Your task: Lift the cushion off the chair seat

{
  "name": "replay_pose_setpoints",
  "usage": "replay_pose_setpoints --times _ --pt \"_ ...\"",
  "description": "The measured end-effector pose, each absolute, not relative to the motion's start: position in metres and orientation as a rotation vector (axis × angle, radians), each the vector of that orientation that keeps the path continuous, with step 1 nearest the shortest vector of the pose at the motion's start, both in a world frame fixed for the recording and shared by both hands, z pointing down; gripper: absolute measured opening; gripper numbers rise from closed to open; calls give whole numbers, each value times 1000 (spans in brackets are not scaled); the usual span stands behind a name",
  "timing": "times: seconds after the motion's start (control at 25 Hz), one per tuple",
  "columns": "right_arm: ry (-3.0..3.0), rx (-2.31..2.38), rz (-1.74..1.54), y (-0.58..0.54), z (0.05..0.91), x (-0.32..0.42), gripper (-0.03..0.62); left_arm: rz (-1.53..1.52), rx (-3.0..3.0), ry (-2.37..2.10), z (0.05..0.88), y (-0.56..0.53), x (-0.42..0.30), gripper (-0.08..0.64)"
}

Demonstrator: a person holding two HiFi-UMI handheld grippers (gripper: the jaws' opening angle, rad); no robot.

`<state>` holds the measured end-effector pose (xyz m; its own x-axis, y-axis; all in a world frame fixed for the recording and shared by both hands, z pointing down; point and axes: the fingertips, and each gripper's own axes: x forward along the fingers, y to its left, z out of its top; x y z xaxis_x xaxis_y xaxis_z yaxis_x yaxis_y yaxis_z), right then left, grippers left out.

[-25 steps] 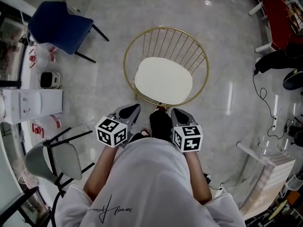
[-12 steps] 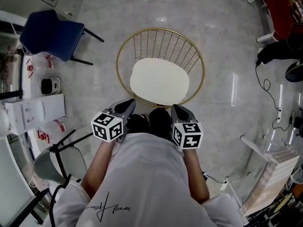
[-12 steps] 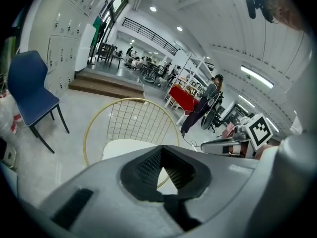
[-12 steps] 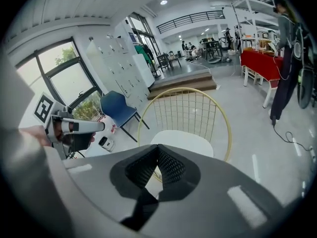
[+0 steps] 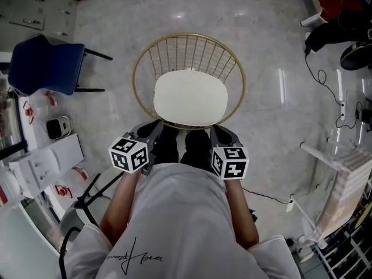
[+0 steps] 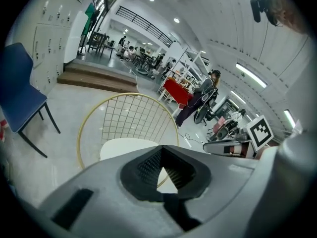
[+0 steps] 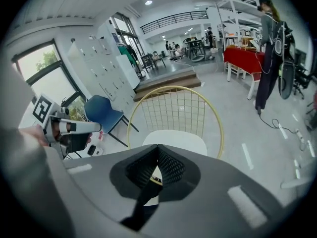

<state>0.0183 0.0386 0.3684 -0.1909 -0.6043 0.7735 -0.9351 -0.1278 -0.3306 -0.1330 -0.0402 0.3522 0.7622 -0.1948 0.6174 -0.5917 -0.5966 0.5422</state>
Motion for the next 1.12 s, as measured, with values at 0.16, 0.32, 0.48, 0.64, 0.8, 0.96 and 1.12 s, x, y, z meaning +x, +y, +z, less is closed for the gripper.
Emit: replay_pose_setpoints --times 0.16,0.32,0.48,0.64,0.8,0.96,1.12 --pt "-1693 1785 1244 34 375 4 8 668 2191 -499 365 -60 -143 0" --pt "-1618 1805 1265 27 389 6 8 703 2162 -453 383 -74 -143 0" --pt "-1573 1809 1294 17 410 11 8 746 2130 -467 412 -86 -150 0" --pt "-1536 1793 1317 12 436 11 8 770 2084 -495 443 -95 -162 1" --pt "-1452 1815 1355 16 462 23 8 793 2056 -497 466 -100 -165 2" --pt "-1388 1844 1389 24 481 32 8 808 2031 -498 483 -101 -165 2" --pt "-1335 1870 1433 27 498 40 8 838 2032 -498 496 -102 -163 1"
